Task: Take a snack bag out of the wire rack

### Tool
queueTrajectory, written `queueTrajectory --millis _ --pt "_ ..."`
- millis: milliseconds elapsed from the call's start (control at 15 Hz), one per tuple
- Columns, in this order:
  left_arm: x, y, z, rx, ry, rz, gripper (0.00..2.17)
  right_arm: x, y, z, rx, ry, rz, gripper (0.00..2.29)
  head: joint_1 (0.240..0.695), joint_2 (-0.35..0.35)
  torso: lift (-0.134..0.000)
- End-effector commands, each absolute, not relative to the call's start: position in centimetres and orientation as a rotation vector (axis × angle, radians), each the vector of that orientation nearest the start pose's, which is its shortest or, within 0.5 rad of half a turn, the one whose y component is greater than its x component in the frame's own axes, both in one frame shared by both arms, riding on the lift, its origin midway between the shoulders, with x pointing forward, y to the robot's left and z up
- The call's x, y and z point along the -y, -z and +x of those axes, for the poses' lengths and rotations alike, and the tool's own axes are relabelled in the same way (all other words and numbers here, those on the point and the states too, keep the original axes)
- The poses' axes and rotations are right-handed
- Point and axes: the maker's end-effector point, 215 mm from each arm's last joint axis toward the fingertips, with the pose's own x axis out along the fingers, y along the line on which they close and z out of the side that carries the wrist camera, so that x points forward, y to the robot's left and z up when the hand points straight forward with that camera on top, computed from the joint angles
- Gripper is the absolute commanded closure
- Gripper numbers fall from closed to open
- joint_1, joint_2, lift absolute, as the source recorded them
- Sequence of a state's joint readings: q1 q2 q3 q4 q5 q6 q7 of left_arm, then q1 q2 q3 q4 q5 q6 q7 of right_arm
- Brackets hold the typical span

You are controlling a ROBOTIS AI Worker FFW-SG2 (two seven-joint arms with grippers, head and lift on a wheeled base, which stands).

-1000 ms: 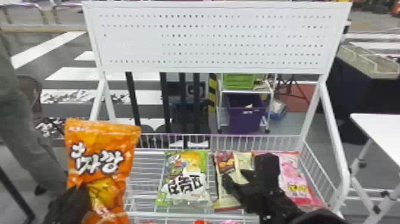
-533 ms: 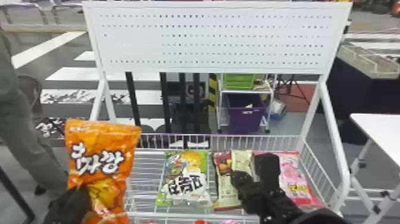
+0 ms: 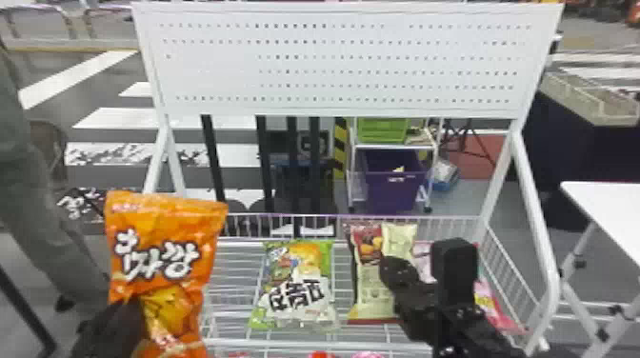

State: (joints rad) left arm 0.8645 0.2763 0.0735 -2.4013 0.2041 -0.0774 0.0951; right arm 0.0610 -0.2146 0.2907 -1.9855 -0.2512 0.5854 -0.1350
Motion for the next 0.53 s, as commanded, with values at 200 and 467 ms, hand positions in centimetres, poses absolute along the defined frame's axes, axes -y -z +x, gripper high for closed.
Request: queueTrajectory --millis 200,467 --pt "-25.5 25.5 35.9 0.043 0.064 0.025 1.95 17.4 30.9 46.2 -0.212 -0.180 -0.040 2.26 0.499 0.000 0.000" --pt "-25.6 25.4 36.1 0.047 0.061 0.021 1.95 21.6 27.7 39.6 -0.107 -0.106 -0.077 2.26 0.499 0.000 0.000"
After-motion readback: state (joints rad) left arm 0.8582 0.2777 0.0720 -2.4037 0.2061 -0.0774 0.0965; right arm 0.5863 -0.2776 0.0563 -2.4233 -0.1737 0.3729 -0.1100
